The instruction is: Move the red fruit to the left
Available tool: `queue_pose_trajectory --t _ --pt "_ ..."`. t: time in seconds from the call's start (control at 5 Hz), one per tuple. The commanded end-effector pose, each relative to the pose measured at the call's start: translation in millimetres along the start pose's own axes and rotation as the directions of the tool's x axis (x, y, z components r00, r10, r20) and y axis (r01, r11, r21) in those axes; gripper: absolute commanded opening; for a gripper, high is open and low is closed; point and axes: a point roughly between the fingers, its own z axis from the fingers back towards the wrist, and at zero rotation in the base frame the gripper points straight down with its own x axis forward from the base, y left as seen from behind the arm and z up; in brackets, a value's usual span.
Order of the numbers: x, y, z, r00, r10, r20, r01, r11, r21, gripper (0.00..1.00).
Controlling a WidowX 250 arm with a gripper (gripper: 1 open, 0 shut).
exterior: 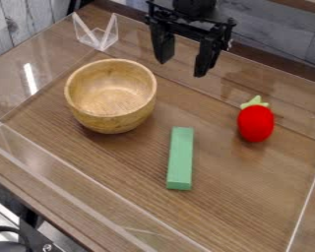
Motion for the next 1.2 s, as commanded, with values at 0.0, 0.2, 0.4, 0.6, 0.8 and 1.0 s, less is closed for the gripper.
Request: queue_pose_trajectory --t 0.0,0.2,0.4,0.6,0.8,1.0 --pt "0.3 -8 -10.4 1.000 0.002 -0.024 -0.002 1.000 -0.009 1.00" --pt "9.2 -39 -21.1 1.000 -0.017 -0.025 0.016 1.000 -0.023 1.00" --pt "24.6 -70 -25.8 1.000 -0.018 -0.009 0.018 1.000 -0.024 1.00" --pt "38.5 -90 -31.0 1.000 -0.013 0.003 0.013 1.000 -0.029 1.00" --pt "46.0 -98 -35.0 1.000 -0.016 0.012 0.016 1.000 -0.021 1.00" --pt "50.4 -101 -40.3 1.000 -0.001 0.010 0.001 1.000 -0.010 1.00"
